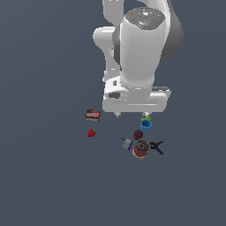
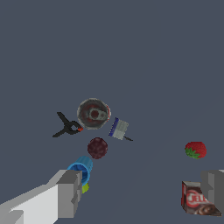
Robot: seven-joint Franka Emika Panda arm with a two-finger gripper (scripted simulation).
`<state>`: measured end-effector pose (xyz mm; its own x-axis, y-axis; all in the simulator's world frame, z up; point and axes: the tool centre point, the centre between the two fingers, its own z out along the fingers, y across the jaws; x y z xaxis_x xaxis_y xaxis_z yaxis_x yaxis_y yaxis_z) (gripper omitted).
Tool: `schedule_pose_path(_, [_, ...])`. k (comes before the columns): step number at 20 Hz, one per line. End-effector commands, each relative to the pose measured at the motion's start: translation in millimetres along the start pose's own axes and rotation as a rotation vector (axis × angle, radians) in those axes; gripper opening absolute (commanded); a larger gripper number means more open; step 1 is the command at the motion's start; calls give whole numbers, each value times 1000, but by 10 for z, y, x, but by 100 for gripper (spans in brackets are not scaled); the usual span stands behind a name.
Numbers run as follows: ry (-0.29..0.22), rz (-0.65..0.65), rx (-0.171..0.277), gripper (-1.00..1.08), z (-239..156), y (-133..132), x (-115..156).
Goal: Pick up a designated object from a clutter of objects.
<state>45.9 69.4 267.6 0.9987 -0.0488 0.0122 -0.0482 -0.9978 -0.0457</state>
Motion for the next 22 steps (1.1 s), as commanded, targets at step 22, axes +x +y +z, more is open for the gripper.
schedule_pose_path(22, [-7, 206, -47, 100, 1433, -619, 430])
